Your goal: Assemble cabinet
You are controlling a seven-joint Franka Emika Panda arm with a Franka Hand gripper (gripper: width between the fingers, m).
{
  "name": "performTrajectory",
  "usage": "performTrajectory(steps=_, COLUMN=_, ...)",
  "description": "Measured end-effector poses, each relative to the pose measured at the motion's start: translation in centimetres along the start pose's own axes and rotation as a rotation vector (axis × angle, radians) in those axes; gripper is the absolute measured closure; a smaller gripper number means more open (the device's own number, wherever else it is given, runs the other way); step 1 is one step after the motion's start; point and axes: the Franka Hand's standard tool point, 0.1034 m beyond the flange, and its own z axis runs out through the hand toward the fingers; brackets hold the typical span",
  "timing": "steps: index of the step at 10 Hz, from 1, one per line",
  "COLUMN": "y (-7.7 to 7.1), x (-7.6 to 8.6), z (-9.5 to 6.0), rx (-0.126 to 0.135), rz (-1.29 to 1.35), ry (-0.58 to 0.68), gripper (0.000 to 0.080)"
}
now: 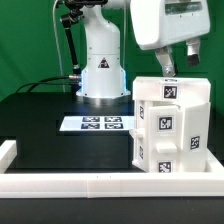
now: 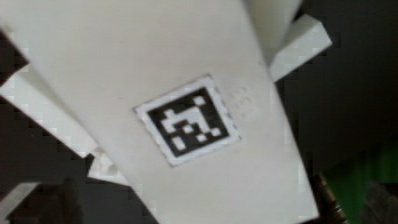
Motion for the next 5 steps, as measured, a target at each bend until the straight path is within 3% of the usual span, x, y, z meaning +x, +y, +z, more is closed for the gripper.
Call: performTrajectory(steps=5, y=0.1, x=-1.4, z=1.8, rx=0.013, rz=-0.226, ry=-0.041, gripper=0.0002)
